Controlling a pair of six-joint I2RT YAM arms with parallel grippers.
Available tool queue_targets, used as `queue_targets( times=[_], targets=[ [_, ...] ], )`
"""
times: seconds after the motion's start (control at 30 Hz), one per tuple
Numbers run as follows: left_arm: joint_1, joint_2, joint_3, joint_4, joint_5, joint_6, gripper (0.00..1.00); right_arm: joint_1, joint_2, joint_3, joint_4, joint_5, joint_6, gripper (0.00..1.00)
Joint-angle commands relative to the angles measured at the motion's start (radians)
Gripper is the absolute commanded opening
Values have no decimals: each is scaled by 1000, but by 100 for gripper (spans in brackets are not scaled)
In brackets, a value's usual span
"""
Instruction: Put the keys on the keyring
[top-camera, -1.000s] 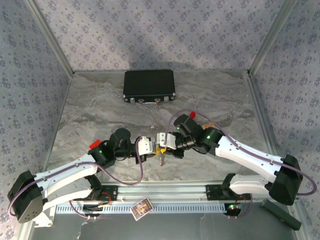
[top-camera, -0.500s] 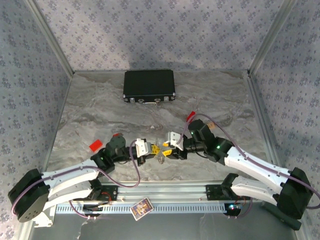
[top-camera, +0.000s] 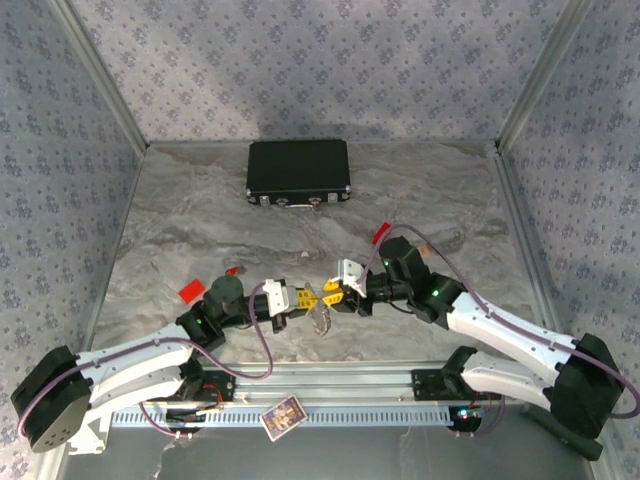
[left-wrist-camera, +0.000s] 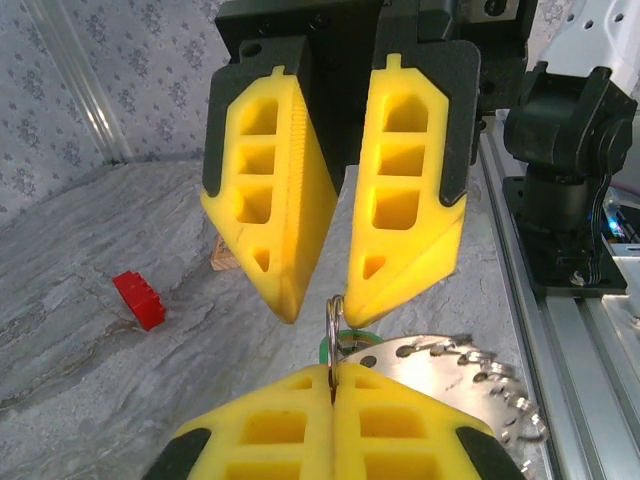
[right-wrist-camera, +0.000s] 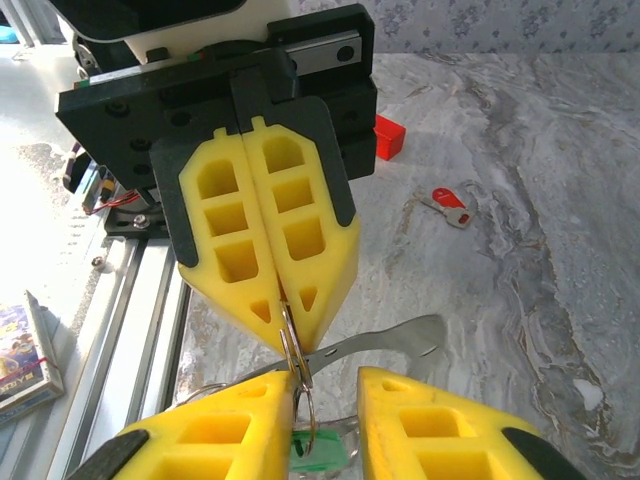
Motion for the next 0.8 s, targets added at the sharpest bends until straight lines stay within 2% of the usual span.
queue_targets(
  times=[0.0,0.37,0.47,0.5,0.6,0.77],
  targets=[
    [-1,-10,-6,79,19,-5,0,-1,9,24,-3,-42,-13,23],
    [-1,36,8,120,34,-11,0,8,12,20,22,-34,-35,10],
    [0,48,12,118,34,-13,0,8,8,25,15,-34,-46,3],
    [-1,50,13,115,30,-13,3,7,8,29,1,-32,-54,0],
    [-1,47,33,49,-11,-4,22,11,13,61,-81,5,-90,0],
    [-2,41,91,-133,-44,43,21,49,44,146,-266,131,-176,0]
  ],
)
